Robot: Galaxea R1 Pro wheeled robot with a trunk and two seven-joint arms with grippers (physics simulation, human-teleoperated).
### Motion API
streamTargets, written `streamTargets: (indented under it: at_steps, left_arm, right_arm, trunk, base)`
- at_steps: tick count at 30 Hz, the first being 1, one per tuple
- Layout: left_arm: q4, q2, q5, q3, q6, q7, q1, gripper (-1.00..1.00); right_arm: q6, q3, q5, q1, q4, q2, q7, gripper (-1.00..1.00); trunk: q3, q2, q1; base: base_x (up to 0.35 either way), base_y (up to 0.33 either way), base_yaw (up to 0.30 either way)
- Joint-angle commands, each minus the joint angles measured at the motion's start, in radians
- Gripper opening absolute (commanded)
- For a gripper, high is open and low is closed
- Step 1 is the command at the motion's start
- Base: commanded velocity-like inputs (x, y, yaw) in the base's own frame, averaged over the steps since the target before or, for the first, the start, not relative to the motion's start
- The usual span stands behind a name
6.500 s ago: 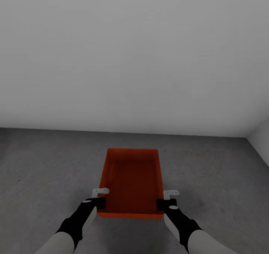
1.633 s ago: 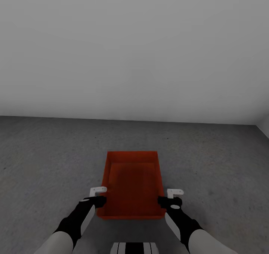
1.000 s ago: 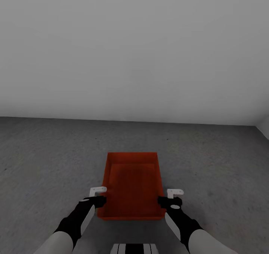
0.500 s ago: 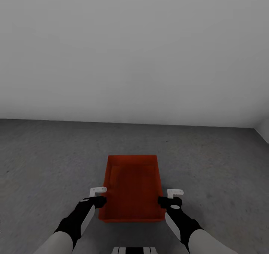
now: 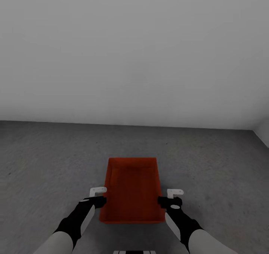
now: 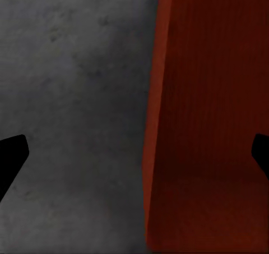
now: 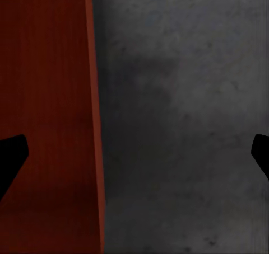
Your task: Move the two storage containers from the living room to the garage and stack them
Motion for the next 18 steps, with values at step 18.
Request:
streamTargets:
  at_steps: [18]
  left_arm:
    - [-0.002, 0.000, 0.008, 0.000, 0.005, 0.005, 0.000, 1.00]
  right_arm:
    - [0.004, 0.011, -0.006, 0.000, -0.002, 0.001, -0.010, 1.00]
  trunk:
    - [0.056, 0.126, -0.069]
  base:
    - [0.000, 0.000, 0.000]
